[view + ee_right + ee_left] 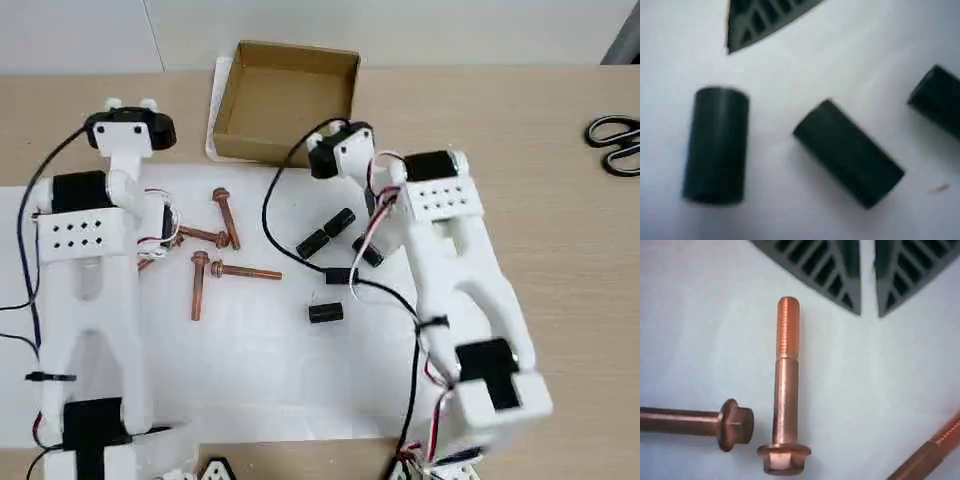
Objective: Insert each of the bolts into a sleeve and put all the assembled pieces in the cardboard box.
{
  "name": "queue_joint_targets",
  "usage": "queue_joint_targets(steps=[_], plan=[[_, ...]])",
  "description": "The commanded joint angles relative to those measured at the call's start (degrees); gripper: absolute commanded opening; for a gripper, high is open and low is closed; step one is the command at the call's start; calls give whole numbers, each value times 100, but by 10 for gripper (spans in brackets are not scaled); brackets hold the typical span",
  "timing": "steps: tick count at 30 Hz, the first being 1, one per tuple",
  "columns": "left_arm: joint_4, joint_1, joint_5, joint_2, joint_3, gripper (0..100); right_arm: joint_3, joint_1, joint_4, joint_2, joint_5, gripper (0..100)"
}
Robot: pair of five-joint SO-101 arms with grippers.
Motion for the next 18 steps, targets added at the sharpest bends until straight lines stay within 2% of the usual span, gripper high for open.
queue_joint_targets(steps=[1, 18], plan=[[-167, -26, -9, -18, 136, 10, -747, -13, -84, 453, 167, 147], [-246, -18, 132, -18, 303, 10, -1152, -57, -268, 1552, 132, 145]])
